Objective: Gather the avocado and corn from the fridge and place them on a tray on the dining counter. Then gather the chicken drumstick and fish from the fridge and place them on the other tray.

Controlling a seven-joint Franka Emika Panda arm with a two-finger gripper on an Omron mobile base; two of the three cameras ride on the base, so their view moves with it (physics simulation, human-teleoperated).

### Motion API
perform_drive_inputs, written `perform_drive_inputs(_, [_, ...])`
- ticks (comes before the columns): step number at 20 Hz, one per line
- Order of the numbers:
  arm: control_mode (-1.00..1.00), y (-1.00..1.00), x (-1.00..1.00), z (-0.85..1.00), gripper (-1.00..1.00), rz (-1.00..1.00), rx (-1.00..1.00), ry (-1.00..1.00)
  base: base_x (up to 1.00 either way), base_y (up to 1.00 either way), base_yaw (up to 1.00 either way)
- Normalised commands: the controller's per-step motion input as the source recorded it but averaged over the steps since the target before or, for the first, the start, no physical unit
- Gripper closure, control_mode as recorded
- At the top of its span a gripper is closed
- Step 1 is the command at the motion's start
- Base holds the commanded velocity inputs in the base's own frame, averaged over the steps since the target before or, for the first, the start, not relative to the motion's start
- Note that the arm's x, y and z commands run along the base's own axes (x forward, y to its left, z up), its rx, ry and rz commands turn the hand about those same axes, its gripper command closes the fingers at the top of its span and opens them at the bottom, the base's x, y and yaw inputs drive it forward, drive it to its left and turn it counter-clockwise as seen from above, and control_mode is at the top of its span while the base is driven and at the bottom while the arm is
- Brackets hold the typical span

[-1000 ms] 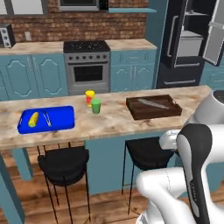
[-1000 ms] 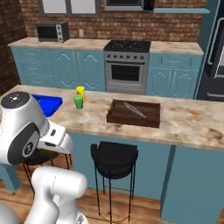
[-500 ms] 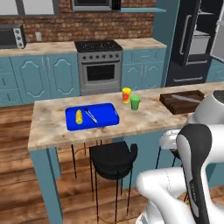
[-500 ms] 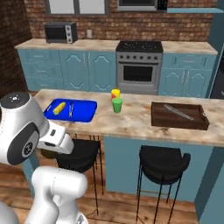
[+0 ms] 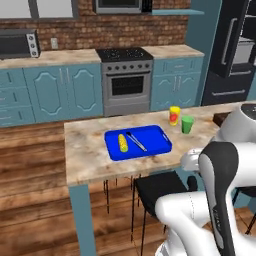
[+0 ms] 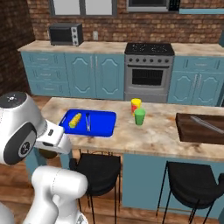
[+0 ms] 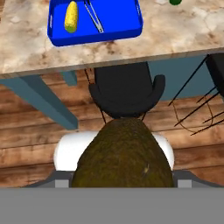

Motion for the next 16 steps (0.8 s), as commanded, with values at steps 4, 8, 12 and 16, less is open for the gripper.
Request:
perform_drive_inputs(4, [1.00, 0.00, 0.00, 0.00, 1.00, 0.00, 0.00, 0.00, 0.77, -0.08, 0.04])
perform_drive_inputs(8, [1.00, 0.00, 0.00, 0.00, 1.00, 0.00, 0.00, 0.00, 0.67, -0.10, 0.03])
perform_drive_inputs(12, [-1.00, 0.00, 0.90, 0.00, 1.00, 0.01, 0.00, 0.08, 0.00, 0.00, 0.00])
perform_drive_inputs(16, [-1.00, 0.12, 1.00, 0.00, 1.00, 0.00, 0.00, 0.12, 0.00, 0.00, 0.00])
